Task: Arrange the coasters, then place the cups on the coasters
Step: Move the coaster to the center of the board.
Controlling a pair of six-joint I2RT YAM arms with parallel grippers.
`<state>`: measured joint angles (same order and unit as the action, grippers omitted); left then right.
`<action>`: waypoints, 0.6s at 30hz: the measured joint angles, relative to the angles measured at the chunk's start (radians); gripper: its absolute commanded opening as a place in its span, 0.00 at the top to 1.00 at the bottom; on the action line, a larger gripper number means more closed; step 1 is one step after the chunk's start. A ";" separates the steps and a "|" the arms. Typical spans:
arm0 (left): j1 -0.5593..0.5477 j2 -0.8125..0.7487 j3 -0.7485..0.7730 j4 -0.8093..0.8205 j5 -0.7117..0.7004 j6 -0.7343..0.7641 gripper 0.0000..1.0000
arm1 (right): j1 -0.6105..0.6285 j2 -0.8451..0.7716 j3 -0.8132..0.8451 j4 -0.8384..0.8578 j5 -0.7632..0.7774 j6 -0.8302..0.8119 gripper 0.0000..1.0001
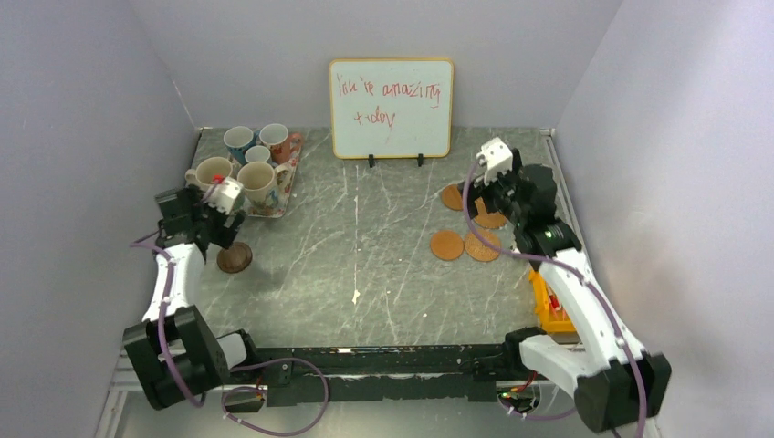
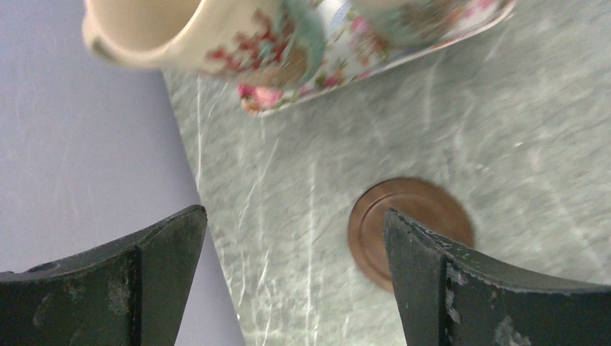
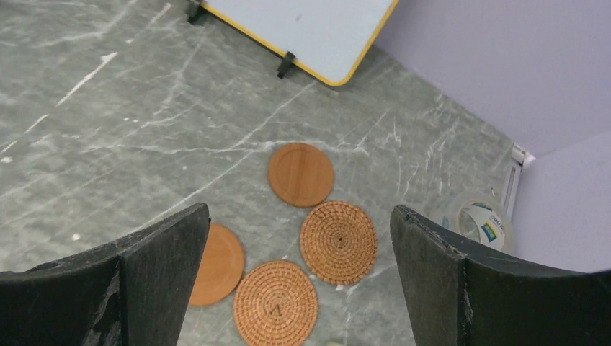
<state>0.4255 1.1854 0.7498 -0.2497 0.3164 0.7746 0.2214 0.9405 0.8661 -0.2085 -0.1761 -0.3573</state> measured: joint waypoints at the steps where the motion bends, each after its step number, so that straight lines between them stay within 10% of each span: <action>1: -0.050 -0.016 -0.012 0.014 -0.029 -0.014 0.04 | 0.000 0.050 0.030 -0.002 0.019 0.003 0.00; 8: -0.382 -0.043 -0.040 0.042 -0.152 -0.109 0.04 | 0.022 0.301 0.135 0.008 0.146 0.007 0.00; 18: -0.414 -0.154 -0.134 0.091 -0.080 -0.166 0.04 | 0.171 0.479 0.125 0.090 0.396 -0.042 0.00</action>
<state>0.0113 1.0309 0.6159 -0.1589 0.2367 0.6090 0.3923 1.4193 0.9909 -0.1181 0.2203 -0.3988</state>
